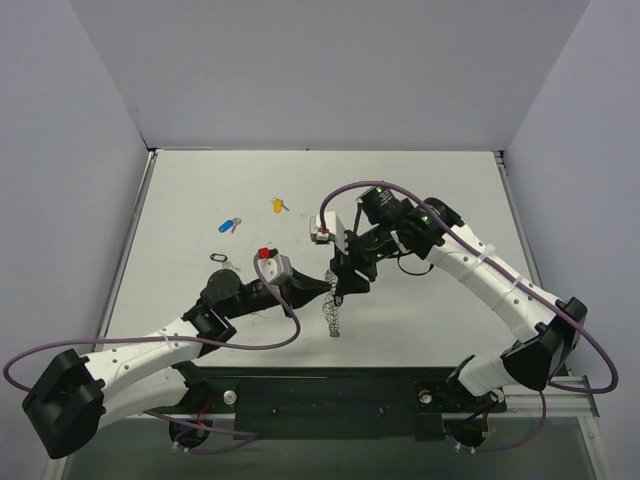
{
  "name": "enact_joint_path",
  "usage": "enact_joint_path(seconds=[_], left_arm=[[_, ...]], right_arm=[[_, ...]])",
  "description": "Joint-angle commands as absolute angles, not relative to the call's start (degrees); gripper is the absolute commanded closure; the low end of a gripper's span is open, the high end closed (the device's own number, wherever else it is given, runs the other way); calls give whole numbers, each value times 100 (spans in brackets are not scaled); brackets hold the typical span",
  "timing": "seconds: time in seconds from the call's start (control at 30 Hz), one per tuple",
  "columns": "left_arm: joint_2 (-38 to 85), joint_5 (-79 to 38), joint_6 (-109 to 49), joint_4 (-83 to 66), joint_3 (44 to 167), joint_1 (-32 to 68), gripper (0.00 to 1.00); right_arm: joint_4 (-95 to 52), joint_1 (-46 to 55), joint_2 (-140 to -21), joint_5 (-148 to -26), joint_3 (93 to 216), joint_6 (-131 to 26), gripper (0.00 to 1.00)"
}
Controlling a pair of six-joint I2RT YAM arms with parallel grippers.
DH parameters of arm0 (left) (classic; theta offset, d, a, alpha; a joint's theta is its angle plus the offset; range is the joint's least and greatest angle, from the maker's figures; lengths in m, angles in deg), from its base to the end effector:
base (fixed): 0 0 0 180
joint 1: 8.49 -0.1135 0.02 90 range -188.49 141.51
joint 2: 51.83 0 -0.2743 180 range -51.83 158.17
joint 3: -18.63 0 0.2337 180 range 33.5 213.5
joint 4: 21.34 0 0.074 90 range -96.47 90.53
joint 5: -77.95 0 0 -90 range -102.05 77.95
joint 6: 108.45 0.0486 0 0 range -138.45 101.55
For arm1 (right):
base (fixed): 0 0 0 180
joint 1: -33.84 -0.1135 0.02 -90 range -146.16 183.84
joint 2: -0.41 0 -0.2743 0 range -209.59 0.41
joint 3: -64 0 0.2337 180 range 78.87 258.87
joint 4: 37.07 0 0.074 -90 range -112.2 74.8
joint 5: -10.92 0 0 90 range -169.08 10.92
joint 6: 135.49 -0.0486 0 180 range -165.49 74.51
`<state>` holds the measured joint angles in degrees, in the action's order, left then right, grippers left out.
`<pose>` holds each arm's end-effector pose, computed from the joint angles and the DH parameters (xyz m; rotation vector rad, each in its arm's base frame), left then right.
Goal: Put the keys on the keyring
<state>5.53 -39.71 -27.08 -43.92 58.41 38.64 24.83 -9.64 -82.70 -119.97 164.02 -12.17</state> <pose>0.1273 -0.1703 0.2841 0.9030 1.3244 -1.1268 0.1878 0.2220 0.3755 -1.6815 1.5582 0.9244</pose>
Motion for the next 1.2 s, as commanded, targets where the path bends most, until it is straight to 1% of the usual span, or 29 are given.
enact_joint_path(seconds=[0.0,0.07,0.13,0.3,0.37,0.43,0.5,0.57,0.6,0.63,0.73,0.87,1.17], left_arm=[[222,-3560,-3418,-6391,5408,3827,100],[204,-3464,-3611,-6919,5135,3827,100],[239,-3323,-3813,-7438,4924,3827,100],[354,-3095,-4209,-7854,4783,3835,100],[328,-2884,-4280,-7758,4792,3827,100],[266,-2717,-4262,-7574,4818,3844,100],[187,-2629,-4201,-7311,4862,3844,100],[64,-2541,-4140,-7029,4897,3836,100],[11,-2497,-4105,-6949,4914,3836,100],[-7,-2444,-4087,-6836,4915,3844,100],[-77,-2356,-4069,-6720,4915,3844,100],[-103,-2198,-4113,-6606,4941,3844,100],[-147,-2031,-4130,-6430,4985,3844,100]], right_arm=[[2456,-677,-7878,-13058,16114,-797,48],[2447,-615,-7782,-13261,16009,-542,45],[2447,-589,-7746,-13279,16008,-358,44],[2430,-650,-7799,-13402,16315,-409,45],[2342,-772,-7816,-13305,16360,-681,46],[1879,-895,-7790,-13086,16255,-1199,47],[1292,-975,-7746,-12752,16132,-1998,48],[737,-975,-7720,-12366,16061,-3208,48],[612,-958,-7720,-12043,16087,-3396,49],[480,-932,-7720,-11970,16105,-3633,49],[408,-931,-7746,-11846,16123,-3775,51],[364,-1037,-7755,-11741,16009,-3820,57],[426,-1142,-7764,-11522,15930,-3697,58]])
